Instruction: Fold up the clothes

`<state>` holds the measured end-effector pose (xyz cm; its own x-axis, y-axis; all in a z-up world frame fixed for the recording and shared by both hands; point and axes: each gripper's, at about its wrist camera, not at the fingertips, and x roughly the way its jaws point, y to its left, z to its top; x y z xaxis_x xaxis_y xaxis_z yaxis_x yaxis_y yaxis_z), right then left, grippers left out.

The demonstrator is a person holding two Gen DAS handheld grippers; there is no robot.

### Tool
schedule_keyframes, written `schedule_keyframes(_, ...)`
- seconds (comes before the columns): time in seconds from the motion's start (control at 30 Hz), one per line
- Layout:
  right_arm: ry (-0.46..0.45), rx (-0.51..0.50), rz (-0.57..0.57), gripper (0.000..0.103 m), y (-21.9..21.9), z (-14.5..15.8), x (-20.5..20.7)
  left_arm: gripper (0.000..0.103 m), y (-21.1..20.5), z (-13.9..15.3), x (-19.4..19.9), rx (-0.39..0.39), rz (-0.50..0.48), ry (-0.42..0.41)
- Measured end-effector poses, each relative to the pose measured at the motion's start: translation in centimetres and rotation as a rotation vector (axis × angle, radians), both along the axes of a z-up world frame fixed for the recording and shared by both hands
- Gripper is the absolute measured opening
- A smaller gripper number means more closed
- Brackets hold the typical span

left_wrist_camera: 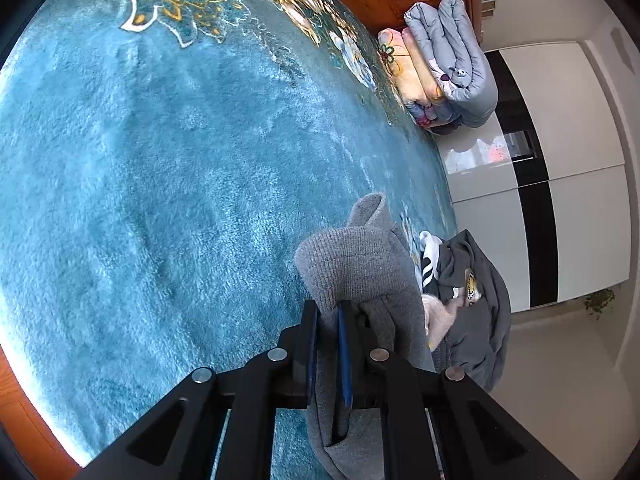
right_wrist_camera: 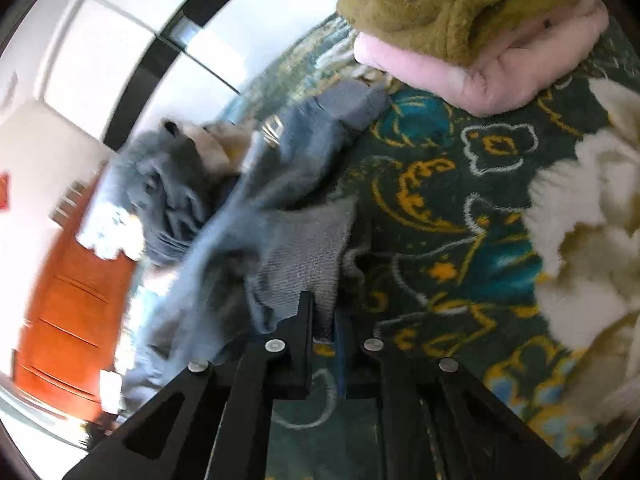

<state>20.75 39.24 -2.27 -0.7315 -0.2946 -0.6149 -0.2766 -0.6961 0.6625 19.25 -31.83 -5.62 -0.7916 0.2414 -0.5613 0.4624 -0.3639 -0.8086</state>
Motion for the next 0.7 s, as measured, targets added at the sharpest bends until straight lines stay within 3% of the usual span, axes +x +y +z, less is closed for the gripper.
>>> schedule_keyframes(0.17, 0.202, -0.048, -0.023, 0.007, 1.8, 6.3, 3.8, 0.010, -0.6, 1.5, 0.3, -0.013, -0.003, 0.052)
schedule_keyframes(0.27, 0.318, 0.027, -0.080, 0.007, 3.5, 11.3, 5.5, 0.010, -0.9, 2.0, 0.1, -0.051, -0.019, 0.056)
schedule_keyframes(0.37, 0.252, 0.105, -0.125, 0.007, 4.9, 10.9, 4.4, 0.010, -1.0, 0.5, -0.3, -0.025, -0.012, 0.023)
schedule_keyframes(0.5, 0.071, 0.051, -0.172, 0.007, 7.1, 5.1, 2.0, 0.010, -1.3, -1.3, -0.6, 0.020, -0.005, -0.017)
schedule_keyframes(0.7, 0.020, 0.061, -0.273, 0.007, 9.4, 2.5, 3.0, 0.010, -1.4, -1.1, -0.7, 0.000, -0.007, -0.020)
